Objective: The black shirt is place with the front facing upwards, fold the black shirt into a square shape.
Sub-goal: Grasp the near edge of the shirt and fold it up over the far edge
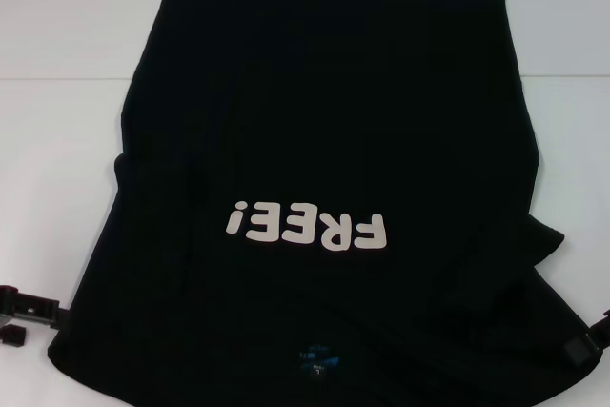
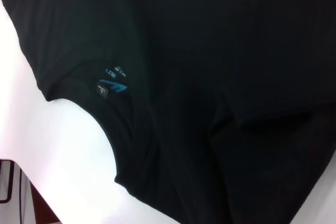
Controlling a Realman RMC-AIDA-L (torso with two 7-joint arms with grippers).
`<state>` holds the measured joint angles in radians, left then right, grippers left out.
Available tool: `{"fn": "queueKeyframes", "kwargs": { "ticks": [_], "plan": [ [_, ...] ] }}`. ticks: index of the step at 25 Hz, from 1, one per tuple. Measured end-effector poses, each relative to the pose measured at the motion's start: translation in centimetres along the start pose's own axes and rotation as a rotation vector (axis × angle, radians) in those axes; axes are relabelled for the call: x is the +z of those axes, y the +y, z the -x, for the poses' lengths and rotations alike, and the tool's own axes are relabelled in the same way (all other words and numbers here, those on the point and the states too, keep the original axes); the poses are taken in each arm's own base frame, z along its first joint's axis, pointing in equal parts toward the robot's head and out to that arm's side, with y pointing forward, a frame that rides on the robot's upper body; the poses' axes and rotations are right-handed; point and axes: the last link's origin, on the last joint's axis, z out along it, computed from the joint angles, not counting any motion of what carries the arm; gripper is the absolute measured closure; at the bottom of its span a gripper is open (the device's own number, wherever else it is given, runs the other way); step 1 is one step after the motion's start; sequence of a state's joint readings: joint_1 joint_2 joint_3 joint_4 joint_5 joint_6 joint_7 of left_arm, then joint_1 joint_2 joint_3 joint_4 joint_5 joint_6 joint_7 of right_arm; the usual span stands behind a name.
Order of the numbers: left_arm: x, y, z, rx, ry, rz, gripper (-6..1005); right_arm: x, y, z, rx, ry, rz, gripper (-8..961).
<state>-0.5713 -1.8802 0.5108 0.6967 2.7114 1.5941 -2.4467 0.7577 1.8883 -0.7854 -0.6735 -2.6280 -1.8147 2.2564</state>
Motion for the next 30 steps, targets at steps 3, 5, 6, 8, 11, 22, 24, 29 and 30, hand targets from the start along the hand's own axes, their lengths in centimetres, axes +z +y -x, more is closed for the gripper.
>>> {"fn": "queueKeyframes", "kwargs": {
  "ticks": [3, 5, 6, 8, 11, 22, 24, 29, 30],
  "plan": [
    [0.1, 0.2, 0.1, 0.001, -0.008, 0.012, 134, 0.0, 0.0, 0.0, 0.0, -0.001, -0.001, 899],
    [0.1, 0.3, 0.2, 0.0, -0.015, 0.02, 134, 0.0, 0.0, 0.0, 0.0, -0.001, -0.001, 899],
    [0.1, 0.4, 0.3, 0.0, -0.018, 0.026, 135, 0.0, 0.0, 0.0, 0.0, -0.001, -0.001, 899],
    [0.0, 0.6, 0.3, 0.001, -0.021, 0.039, 135, 0.0, 0.0, 0.0, 0.0, -0.001, -0.001, 900],
    [0.1, 0.7, 0.3, 0.004, -0.022, 0.046, 135, 0.0, 0.0, 0.0, 0.0, -0.002, -0.001, 900],
    [0.3, 1.3, 0.3, 0.011, -0.034, 0.07, 137, 0.0, 0.0, 0.0, 0.0, -0.003, 0.0, 900],
    [0.4, 1.3, 0.3, 0.012, -0.037, 0.071, 137, 0.0, 0.0, 0.0, 0.0, -0.004, 0.0, 899],
    [0.7, 1.7, 0.3, 0.017, -0.052, 0.083, 138, 0.0, 0.0, 0.0, -0.001, -0.004, 0.001, 899],
    [0.7, 1.8, 0.3, 0.019, -0.055, 0.085, 138, 0.0, 0.0, 0.0, -0.001, -0.004, 0.001, 899]
  ]
}}
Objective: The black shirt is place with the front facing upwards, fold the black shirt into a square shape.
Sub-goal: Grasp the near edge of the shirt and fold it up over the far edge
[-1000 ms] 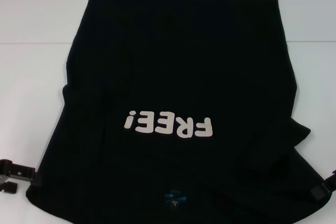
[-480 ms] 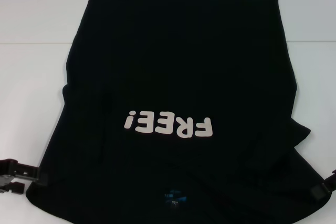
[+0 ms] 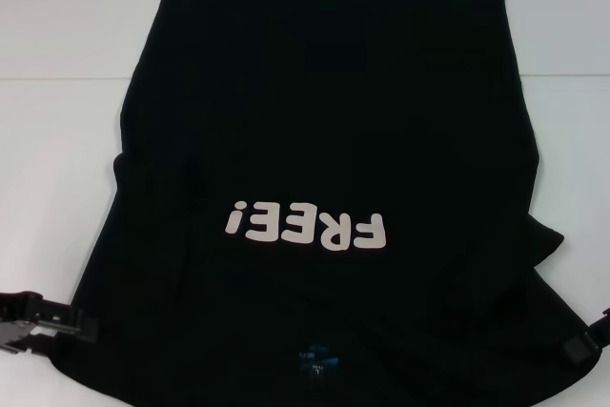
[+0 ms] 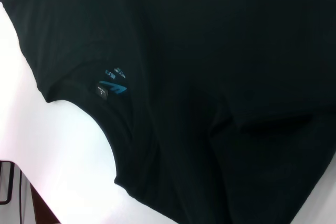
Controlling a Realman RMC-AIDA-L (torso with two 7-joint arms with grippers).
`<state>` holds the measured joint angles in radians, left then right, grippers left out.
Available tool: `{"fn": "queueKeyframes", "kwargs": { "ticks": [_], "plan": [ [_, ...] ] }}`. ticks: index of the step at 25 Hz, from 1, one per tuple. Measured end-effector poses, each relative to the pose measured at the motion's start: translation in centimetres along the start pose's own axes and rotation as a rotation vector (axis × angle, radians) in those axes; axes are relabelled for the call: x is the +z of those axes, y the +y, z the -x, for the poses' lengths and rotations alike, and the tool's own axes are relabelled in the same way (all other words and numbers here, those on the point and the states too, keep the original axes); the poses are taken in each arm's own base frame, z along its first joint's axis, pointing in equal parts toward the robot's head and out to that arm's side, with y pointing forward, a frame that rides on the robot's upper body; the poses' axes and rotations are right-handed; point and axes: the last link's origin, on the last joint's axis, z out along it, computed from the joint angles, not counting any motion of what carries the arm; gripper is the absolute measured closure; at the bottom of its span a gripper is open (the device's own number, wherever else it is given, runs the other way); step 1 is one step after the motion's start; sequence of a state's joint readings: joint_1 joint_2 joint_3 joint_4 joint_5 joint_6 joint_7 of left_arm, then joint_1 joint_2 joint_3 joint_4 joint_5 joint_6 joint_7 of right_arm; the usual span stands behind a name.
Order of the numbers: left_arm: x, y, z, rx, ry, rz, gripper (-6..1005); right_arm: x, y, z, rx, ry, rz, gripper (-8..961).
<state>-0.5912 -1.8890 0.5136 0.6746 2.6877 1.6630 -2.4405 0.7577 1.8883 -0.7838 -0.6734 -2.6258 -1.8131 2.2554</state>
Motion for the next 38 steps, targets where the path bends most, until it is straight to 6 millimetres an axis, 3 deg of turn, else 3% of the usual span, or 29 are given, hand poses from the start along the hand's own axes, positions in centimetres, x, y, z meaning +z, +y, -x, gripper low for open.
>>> {"fn": "queueKeyframes", "kwargs": {
  "ticks": [18, 21, 33, 38],
  "plan": [
    [0.19, 0.45, -0.31, 0.037, -0.012, -0.036, 264, -0.04, 0.04, 0.09, -0.002, -0.006, 0.003, 899],
    [0.32, 0.47, -0.29, 0.04, -0.015, -0.039, 494, -0.05, 0.06, 0.14, -0.004, -0.006, 0.003, 899],
    [0.41, 0.46, -0.42, 0.054, -0.026, -0.065, 958, -0.08, 0.09, 0.22, -0.004, -0.007, 0.002, 900],
    [0.02, 0.45, -0.62, 0.066, -0.015, -0.078, 965, -0.06, 0.08, 0.18, -0.003, -0.007, 0.003, 900]
  ]
}}
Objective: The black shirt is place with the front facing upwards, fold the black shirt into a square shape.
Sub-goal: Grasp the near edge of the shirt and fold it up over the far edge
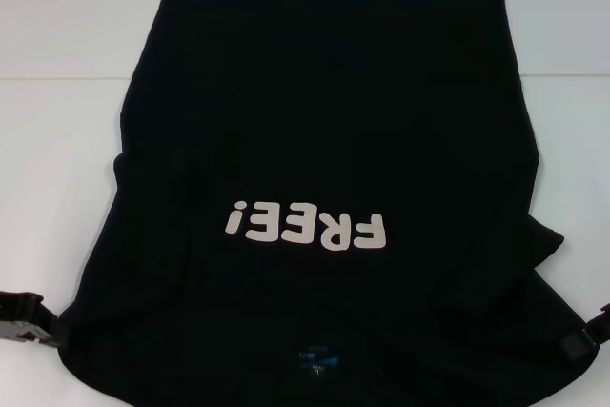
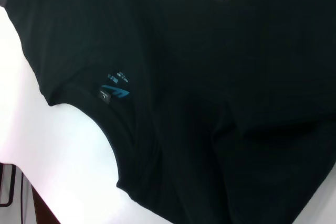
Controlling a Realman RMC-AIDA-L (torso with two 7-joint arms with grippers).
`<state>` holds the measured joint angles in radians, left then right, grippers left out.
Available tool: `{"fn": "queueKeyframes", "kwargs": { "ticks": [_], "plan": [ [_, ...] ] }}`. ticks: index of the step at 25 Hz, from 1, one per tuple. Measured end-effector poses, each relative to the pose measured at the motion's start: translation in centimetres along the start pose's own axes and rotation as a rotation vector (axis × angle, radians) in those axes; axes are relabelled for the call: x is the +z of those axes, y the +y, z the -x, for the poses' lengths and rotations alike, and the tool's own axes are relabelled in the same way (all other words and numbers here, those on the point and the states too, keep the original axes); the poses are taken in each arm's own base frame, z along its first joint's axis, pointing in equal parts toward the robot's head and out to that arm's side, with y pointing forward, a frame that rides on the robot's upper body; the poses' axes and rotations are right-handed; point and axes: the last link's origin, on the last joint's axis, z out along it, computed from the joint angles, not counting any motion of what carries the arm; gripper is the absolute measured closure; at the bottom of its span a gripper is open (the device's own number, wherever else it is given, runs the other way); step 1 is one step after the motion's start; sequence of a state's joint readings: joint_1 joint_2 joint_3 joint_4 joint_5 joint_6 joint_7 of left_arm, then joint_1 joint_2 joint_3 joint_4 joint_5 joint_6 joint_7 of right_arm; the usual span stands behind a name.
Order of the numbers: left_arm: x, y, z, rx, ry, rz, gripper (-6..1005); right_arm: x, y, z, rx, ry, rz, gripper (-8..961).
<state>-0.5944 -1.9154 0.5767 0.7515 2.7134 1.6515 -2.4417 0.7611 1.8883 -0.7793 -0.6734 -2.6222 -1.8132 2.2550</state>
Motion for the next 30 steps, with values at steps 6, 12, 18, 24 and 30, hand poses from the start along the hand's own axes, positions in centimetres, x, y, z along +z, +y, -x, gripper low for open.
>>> {"fn": "queueKeyframes", "kwargs": {
  "ticks": [6, 12, 18, 24, 30],
  "plan": [
    [-0.3, -0.1, -0.2, -0.001, 0.016, -0.007, 964, 0.0, 0.0, 0.0, 0.0, -0.001, 0.001, 900],
    [-0.8, 0.2, -0.2, 0.011, 0.004, 0.017, 964, 0.0, 0.0, 0.0, 0.001, -0.004, 0.004, 900],
    [-0.7, 0.4, -0.2, 0.019, -0.008, 0.022, 963, -0.1, 0.0, 0.0, 0.0, -0.005, 0.004, 900],
    [-0.9, 0.8, 0.4, 0.042, -0.054, 0.052, 964, 0.1, 0.3, -0.4, -0.024, 0.021, 0.025, 900],
    [-1.3, 1.7, 1.1, 0.082, -0.147, 0.109, 964, 0.7, 1.1, -1.5, -0.093, 0.111, 0.093, 900]
  ]
}}
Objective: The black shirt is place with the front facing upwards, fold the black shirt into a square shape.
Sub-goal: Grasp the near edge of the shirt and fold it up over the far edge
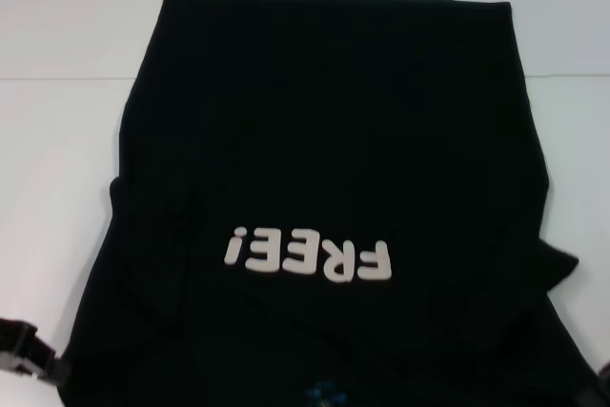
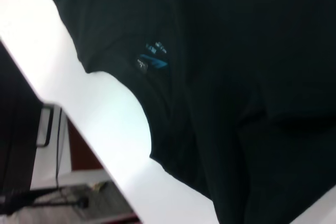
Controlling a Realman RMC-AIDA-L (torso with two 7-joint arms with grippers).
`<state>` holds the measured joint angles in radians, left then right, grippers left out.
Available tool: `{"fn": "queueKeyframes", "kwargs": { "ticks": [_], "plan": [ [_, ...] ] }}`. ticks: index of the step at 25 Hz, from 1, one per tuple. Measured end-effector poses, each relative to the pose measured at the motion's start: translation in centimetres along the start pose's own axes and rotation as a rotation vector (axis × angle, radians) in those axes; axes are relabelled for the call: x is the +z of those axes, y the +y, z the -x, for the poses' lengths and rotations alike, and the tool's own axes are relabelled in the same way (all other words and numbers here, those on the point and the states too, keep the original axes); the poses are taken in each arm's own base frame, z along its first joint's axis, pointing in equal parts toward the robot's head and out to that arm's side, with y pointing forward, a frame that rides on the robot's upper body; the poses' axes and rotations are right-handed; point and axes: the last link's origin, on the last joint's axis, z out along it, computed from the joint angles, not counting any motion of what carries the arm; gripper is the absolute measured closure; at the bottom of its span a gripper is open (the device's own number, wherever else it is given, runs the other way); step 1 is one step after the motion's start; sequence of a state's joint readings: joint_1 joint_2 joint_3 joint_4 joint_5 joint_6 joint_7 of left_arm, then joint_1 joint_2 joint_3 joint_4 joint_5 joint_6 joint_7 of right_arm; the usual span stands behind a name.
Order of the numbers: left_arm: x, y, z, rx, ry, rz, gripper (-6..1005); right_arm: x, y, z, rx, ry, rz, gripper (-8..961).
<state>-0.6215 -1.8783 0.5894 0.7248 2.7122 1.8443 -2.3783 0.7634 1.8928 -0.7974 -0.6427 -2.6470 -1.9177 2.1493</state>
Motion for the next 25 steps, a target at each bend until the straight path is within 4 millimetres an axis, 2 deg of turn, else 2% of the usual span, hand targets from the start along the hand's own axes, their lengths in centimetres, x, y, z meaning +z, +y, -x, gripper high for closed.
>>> {"fn": "queueKeyframes", "kwargs": {
  "ticks": [8, 14, 18, 25],
  "plan": [
    [0.3, 1.5, 1.8, 0.071, -0.172, 0.084, 965, 1.7, 0.7, -2.0, -0.058, 0.123, 0.095, 900],
    [0.2, 1.7, 2.0, 0.084, -0.189, 0.102, 964, 2.2, 0.7, -2.3, -0.057, 0.118, 0.117, 900],
    [-0.2, 1.9, 1.1, 0.091, -0.116, 0.126, 963, 1.3, 0.4, -2.0, -0.032, 0.021, 0.122, 900],
    [-2.3, 1.6, -1.8, 0.065, 0.201, 0.191, 964, -1.9, -1.0, -1.4, 0.075, -0.292, 0.117, 901]
  ]
}}
